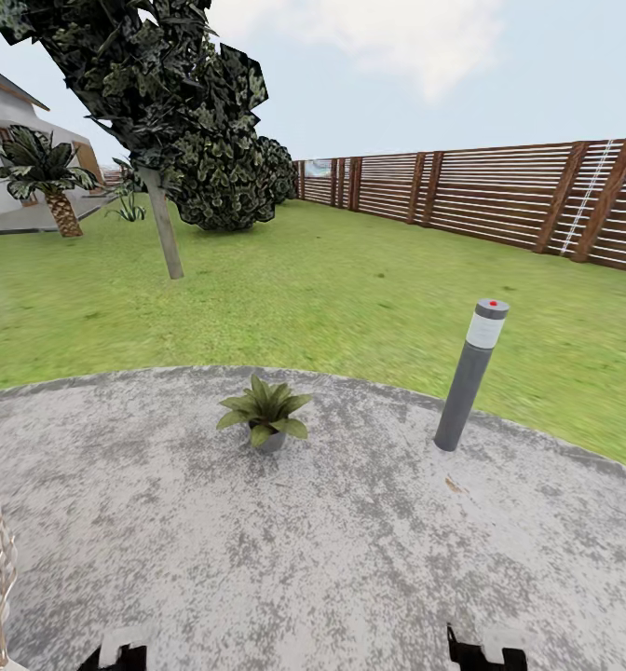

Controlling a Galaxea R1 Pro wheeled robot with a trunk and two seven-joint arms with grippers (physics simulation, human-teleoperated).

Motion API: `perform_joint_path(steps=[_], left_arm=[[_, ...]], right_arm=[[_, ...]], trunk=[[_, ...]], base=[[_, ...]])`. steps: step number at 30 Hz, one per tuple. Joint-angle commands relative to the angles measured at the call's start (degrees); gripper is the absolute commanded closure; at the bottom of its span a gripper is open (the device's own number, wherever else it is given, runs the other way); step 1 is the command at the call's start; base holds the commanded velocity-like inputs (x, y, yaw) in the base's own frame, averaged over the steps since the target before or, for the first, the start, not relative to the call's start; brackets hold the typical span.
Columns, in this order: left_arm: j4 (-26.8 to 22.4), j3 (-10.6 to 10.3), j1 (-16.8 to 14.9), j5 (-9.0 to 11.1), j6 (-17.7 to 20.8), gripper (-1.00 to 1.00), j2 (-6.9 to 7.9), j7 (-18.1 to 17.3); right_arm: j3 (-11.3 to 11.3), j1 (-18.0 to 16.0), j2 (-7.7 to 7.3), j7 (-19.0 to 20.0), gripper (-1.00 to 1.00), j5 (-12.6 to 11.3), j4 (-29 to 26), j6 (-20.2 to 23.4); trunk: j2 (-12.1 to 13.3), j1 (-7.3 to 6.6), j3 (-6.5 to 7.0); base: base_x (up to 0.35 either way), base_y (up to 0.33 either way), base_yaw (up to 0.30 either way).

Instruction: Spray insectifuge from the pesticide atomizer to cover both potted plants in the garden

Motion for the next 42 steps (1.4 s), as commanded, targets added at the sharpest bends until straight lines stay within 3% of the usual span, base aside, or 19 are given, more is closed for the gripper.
perform_joint_path(steps=[1,5,12,13,17,18,20,22,25,33,36,40,41,42], left_arm=[[-0.2,-0.2,-0.3,-0.9,0.1,1.00,0.14,0.0],[-1.5,-1.5,-1.6,-2.2,1.4,1.00,1.20,-1.2],[-3.3,-4.1,-4.0,-4.6,3.6,1.00,1.21,-3.5],[-3.3,-4.6,-10.6,-30.7,7.5,1.00,1.20,-26.9],[-3.3,-4.5,-11.7,-42.5,7.7,1.00,0.58,-36.0],[-3.3,-4.5,-12.0,-44.0,7.8,1.00,0.47,-37.4],[-3.3,-4.5,-13.0,-47.6,9.1,1.00,0.30,-43.9],[-3.3,-4.5,-14.2,-48.9,10.1,1.00,0.29,-48.3],[-3.4,-4.5,-15.5,-49.4,10.5,1.00,0.15,-50.6],[-3.3,-4.5,-16.3,-49.5,10.2,1.00,-0.96,-51.2],[-3.3,-4.4,-16.3,-49.5,10.0,1.00,-1.03,-51.1],[-3.3,-4.4,-16.3,-49.4,9.9,1.00,-1.66,-51.1],[-3.3,-4.4,-16.3,-49.4,9.8,1.00,-1.71,-51.1],[-3.3,-4.3,-16.3,-49.4,9.8,1.00,-1.70,-51.1]], right_arm=[[0.1,-0.1,0.06,-0.3,-1.00,0.6,0.1,-0.2],[1.5,-0.8,1.36,-0.2,-1.00,0.6,-1.1,-0.1],[4.0,-1.1,3.62,1.7,-1.00,0.5,-3.3,0.0],[29.1,-1.2,7.72,7.1,-1.00,0.5,-12.8,0.0],[33.8,-1.2,10.25,17.5,-1.00,0.5,-18.2,0.5],[34.4,-1.2,10.64,18.8,-1.00,0.5,-19.2,0.9],[36.8,-1.3,11.60,22.7,-1.00,0.5,-22.1,3.3],[40.0,-1.3,11.87,26.6,-1.00,0.4,-24.2,5.6],[44.5,-1.3,11.98,32.0,-1.00,0.4,-27.1,7.7],[46.6,-1.3,12.06,44.2,-1.00,0.2,-34.2,8.2],[49.8,-1.3,12.06,49.4,-1.00,0.0,-38.9,9.9],[51.1,-1.3,12.06,50.8,-1.00,-0.1,-40.6,12.5],[51.2,-1.3,12.06,50.9,1.00,-0.1,-40.7,12.6],[51.3,-1.3,12.06,50.9,1.00,-0.1,-40.8,12.7]], trunk=[[0.0,-0.01,-0.05],[0.0,-0.01,-0.05],[0.0,-0.01,-0.05],[0.0,-0.01,-0.05],[0.0,-0.01,-0.05],[0.0,-0.01,-0.05],[0.0,-0.01,-0.05],[0.0,-0.01,-0.05],[0.0,-0.01,-0.05],[0.0,-0.01,-0.05],[0.0,-0.01,-0.05],[0.0,-0.01,-0.05],[0.0,-0.01,-0.05],[0.0,-0.01,-0.05]], base=[[0.000,0.000,0.000],[0.000,0.000,0.000],[0.000,0.000,0.000],[0.000,0.000,0.000],[0.000,0.000,0.000],[0.000,0.000,0.000],[0.000,0.000,0.000],[0.000,0.000,0.000],[0.000,0.000,0.000],[0.000,0.000,0.000],[0.000,0.000,0.000],[0.000,0.000,0.000],[0.000,0.000,0.000],[0.000,0.000,0.000]])
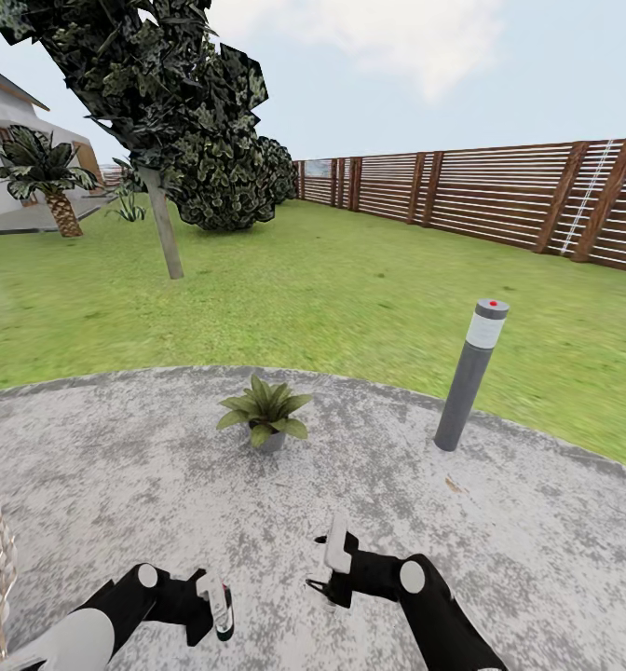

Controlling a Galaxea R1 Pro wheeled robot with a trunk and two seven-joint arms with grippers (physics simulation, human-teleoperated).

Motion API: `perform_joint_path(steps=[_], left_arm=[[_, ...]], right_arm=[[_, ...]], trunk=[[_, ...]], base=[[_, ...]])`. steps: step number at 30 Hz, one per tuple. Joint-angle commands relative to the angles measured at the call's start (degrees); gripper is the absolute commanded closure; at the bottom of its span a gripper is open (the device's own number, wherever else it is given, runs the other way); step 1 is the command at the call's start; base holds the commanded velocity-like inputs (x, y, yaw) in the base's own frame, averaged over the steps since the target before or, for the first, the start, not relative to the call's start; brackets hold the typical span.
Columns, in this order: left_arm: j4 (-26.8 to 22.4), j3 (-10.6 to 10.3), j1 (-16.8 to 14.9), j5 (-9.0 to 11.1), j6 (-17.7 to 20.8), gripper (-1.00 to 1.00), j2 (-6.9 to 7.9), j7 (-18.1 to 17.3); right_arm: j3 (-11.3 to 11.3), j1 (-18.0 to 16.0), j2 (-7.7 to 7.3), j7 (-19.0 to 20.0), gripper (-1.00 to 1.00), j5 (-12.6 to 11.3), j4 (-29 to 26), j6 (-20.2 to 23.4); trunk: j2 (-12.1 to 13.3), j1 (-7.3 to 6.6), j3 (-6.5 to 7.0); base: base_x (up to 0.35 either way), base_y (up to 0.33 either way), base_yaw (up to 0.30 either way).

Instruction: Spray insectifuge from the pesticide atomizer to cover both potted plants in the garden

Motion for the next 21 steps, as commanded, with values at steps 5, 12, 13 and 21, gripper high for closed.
perform_joint_path(steps=[5,12,13,21], left_arm=[[0.1,0.5,0.0,-0.4,-0.8,1.00,-0.02,-0.3],[0.1,0.7,0.0,0.1,-1.6,1.00,-1.61,-4.1],[0.1,0.7,0.0,0.1,-1.6,1.00,-2.00,-4.2],[-0.5,0.4,0.6,0.3,-2.2,1.00,-3.43,-5.0]], right_arm=[[-0.1,0.0,0.07,0.3,1.00,0.4,0.0,-0.1],[-0.1,0.0,0.07,0.3,1.00,0.4,0.3,-0.1],[-0.1,0.0,0.07,0.3,1.00,0.4,0.3,-0.1],[0.1,-0.1,0.07,0.8,1.00,0.2,1.0,-0.1]], trunk=[[0.0,-0.01,-0.05],[0.0,-0.01,-0.05],[0.0,-0.01,-0.05],[0.0,-0.01,-0.05]], base=[[0.000,0.000,0.000],[0.000,0.000,0.000],[0.000,0.000,0.000],[0.000,0.000,0.000]])
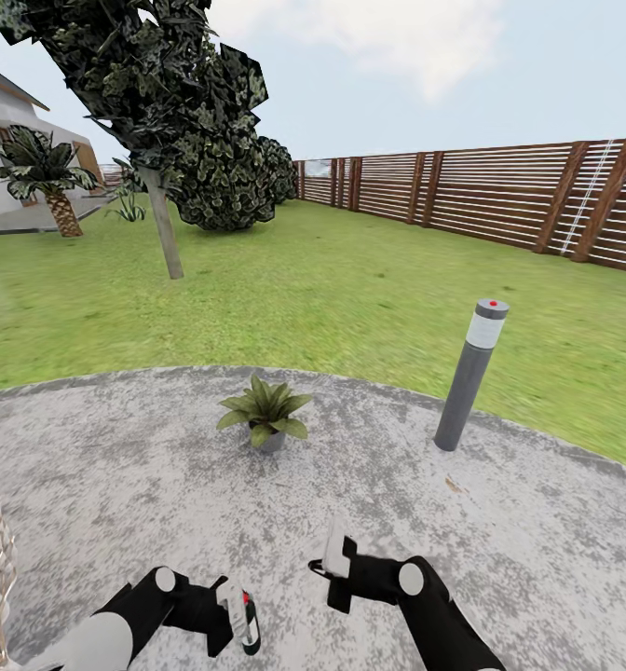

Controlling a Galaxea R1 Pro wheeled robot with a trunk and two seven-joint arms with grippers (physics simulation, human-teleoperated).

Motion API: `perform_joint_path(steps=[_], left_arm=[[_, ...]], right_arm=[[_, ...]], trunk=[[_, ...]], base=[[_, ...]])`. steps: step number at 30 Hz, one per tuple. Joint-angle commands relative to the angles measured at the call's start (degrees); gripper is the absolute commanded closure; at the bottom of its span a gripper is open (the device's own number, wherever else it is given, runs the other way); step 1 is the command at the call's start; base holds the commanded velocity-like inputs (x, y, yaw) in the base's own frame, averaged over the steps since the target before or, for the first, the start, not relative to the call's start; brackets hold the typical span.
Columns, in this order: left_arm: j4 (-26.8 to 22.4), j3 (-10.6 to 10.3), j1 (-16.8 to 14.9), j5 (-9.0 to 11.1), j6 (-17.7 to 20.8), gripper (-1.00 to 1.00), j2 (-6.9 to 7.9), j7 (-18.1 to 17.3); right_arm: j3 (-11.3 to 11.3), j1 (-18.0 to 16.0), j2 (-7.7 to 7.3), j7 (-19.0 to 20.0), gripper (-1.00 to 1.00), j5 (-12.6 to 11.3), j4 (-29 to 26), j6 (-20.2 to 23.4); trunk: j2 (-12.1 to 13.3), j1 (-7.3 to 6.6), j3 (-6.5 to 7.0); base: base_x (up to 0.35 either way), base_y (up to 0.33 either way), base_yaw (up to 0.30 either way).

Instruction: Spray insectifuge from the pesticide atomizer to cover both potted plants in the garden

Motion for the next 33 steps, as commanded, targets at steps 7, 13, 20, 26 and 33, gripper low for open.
perform_joint_path(steps=[7,13,20,26,33], left_arm=[[-0.4,0.3,-0.9,-1.6,-0.7,1.00,-0.09,-0.6],[-0.3,0.0,-1.0,-1.7,-2.6,1.00,-0.32,-0.6],[-0.5,-0.5,-1.1,-2.2,-10.3,1.00,-0.41,-0.7],[-0.5,-4.6,-1.1,-2.4,-10.4,1.00,-0.40,-0.7],[-0.5,-5.6,-1.1,-2.4,-10.2,1.00,-0.41,-0.4]], right_arm=[[1.1,0.0,0.06,0.4,1.00,0.1,1.7,-0.2],[1.4,0.0,0.06,0.5,1.00,0.0,3.6,-0.2],[1.4,0.0,0.06,0.5,1.00,0.1,4.0,-0.2],[1.5,0.0,0.06,0.5,1.00,0.1,3.9,-0.2],[1.6,-0.1,0.06,0.5,1.00,0.1,3.7,-0.2]], trunk=[[0.0,-0.01,-0.05],[0.0,-0.01,-0.05],[0.0,-0.01,-0.05],[0.0,-0.01,-0.05],[0.0,-0.01,-0.05]], base=[[0.000,0.000,0.000],[0.000,0.000,0.000],[0.000,0.000,0.000],[0.000,0.000,0.000],[0.000,0.000,0.000]])
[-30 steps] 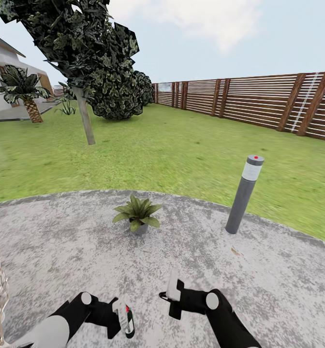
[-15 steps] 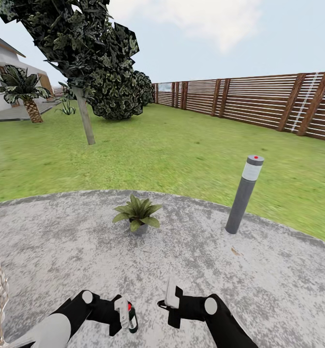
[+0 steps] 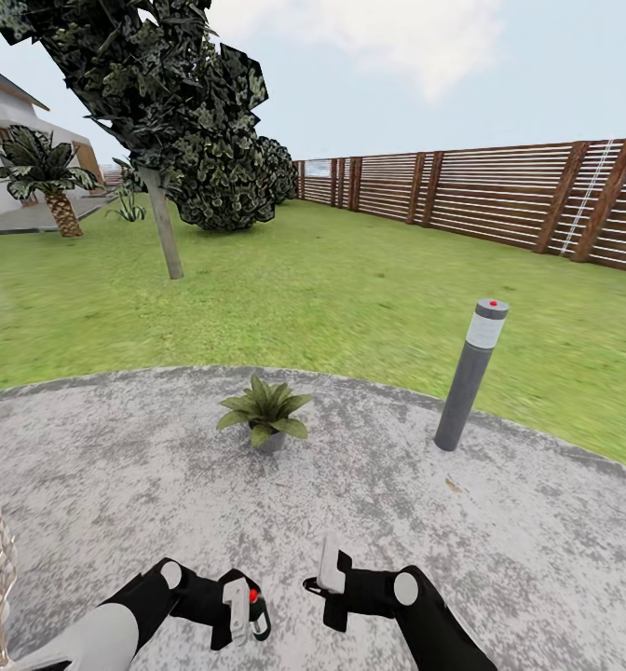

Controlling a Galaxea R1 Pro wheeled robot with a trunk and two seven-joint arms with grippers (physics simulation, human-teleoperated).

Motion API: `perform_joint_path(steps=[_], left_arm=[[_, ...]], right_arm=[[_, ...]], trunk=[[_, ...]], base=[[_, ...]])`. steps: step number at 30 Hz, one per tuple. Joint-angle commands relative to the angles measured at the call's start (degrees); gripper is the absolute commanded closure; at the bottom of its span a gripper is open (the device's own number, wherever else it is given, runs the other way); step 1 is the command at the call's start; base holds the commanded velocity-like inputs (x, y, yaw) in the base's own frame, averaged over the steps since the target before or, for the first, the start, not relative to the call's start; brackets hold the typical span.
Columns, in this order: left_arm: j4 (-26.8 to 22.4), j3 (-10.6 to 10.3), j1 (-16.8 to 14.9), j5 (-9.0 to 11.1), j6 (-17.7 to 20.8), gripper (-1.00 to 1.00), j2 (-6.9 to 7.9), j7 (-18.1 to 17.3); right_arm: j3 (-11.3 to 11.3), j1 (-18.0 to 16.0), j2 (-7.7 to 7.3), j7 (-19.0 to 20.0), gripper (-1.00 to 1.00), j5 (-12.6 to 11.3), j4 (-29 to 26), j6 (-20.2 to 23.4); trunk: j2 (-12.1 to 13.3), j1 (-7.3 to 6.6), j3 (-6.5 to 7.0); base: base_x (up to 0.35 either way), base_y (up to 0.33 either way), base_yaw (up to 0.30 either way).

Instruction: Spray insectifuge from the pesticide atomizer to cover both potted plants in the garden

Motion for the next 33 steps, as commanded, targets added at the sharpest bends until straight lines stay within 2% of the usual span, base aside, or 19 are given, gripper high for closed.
perform_joint_path(steps=[1,7,11,13,23,33], left_arm=[[0.0,0.5,0.0,-0.4,-0.1,1.00,-0.03,-0.2],[-0.1,0.5,0.0,-0.3,0.0,1.00,0.06,0.1],[-0.1,0.7,0.0,-0.3,0.0,1.00,-0.03,3.2],[0.0,0.7,0.1,-0.2,-0.1,1.00,-0.13,3.7],[0.1,0.6,0.4,-0.2,0.0,1.00,-2.37,3.9],[0.0,0.8,0.3,0.1,0.0,1.00,-2.82,4.0]], right_arm=[[0.0,0.0,0.02,0.1,1.00,0.4,-0.1,-0.2],[0.0,-0.1,0.02,0.1,1.00,0.4,-0.3,-0.2],[0.0,-0.1,0.02,0.1,1.00,0.3,-0.4,-0.2],[0.1,-0.1,0.02,0.1,1.00,0.3,-0.3,-0.2],[0.1,-0.1,0.02,0.0,1.00,0.3,-0.6,-0.2],[0.1,-0.1,0.02,0.0,1.00,0.3,-2.3,-0.2]], trunk=[[0.0,-0.01,-0.05],[0.0,-0.01,-0.05],[0.0,-0.01,-0.05],[0.0,-0.01,-0.05],[0.0,-0.01,-0.05],[0.0,-0.01,-0.05]], base=[[0.000,0.000,0.000],[0.000,0.000,0.000],[0.000,0.000,0.000],[0.000,0.000,0.000],[0.000,0.000,0.000],[0.000,0.000,0.000]])
